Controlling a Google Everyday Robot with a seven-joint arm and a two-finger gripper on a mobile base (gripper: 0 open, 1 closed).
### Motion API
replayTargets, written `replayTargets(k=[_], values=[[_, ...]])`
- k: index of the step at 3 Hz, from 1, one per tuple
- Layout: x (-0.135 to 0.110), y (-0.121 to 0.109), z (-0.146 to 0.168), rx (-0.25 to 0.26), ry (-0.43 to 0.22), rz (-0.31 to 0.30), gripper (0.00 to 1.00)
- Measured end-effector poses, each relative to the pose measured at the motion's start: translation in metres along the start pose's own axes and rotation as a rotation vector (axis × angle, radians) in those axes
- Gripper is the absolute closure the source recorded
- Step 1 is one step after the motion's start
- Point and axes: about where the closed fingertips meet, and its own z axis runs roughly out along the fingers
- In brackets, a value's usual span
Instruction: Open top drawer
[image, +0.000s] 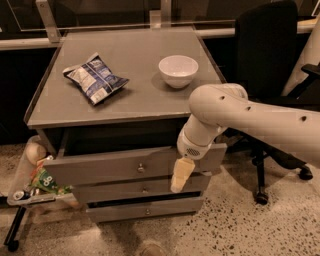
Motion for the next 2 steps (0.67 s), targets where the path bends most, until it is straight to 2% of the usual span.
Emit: replayTargets(k=[2], values=[[-0.019,-0.018,0.036,-0.029,0.015,-0.038,0.00]])
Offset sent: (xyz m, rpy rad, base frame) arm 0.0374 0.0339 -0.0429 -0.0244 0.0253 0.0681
